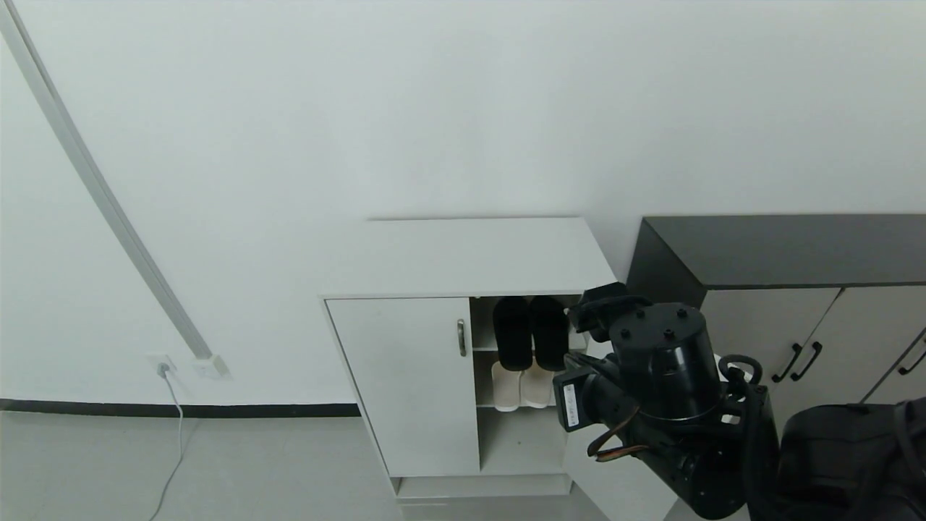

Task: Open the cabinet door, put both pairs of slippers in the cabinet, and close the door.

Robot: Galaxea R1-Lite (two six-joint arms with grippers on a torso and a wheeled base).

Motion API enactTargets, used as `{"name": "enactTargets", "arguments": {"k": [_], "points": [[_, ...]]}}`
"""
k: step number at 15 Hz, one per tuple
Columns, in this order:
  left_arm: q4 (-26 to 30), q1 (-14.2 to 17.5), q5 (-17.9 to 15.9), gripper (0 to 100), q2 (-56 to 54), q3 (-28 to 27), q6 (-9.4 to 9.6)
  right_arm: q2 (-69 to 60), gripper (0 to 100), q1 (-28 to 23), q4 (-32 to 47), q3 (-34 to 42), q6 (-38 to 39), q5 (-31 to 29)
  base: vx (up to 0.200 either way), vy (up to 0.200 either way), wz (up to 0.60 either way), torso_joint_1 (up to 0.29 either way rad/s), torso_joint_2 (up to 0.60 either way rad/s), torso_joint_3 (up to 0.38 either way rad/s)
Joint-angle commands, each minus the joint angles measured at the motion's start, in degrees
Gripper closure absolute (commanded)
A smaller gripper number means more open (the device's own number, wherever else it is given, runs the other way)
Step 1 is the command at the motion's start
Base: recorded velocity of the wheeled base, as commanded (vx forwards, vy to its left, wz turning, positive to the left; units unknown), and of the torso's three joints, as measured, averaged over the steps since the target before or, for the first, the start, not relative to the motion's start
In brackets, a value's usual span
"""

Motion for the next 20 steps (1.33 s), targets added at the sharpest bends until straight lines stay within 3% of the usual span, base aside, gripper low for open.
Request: {"name": "enactTargets", "arguments": {"k": [1, 3, 11, 16, 20], "points": [[0.0, 0.0, 0.0, 100, 0.0, 0.0, -0.01, 0.2, 100, 0.1, -1.7, 1.6, -0.8, 0.1, 0.0, 0.0, 0.0, 0.0, 0.0, 0.0], [-0.1, 0.0, 0.0, 100, 0.0, 0.0, -0.01, 0.2, 100, 0.0, -1.9, 1.7, -0.9, 0.1, 0.0, 0.0, 0.0, 0.0, 0.0, 0.0], [-0.1, 0.0, 0.1, 100, 0.0, 0.0, -0.01, 0.3, 100, 0.0, -1.9, 1.8, -0.9, 0.1, 0.0, 0.0, -0.6, 0.007, 0.0, 0.0], [-0.1, 0.0, 0.1, 100, 0.0, 0.0, -0.01, 0.5, 100, 0.0, -2.0, 2.0, -0.9, 0.1, 0.0, 0.0, 0.0, 0.0, 0.0, 0.0], [-0.1, 0.0, 0.1, 100, 0.0, 0.0, -0.01, 0.7, 100, -0.2, -2.0, 2.0, -0.8, 0.1, -0.2, 0.0, 0.0, 0.006, 0.0, 0.004]]}}
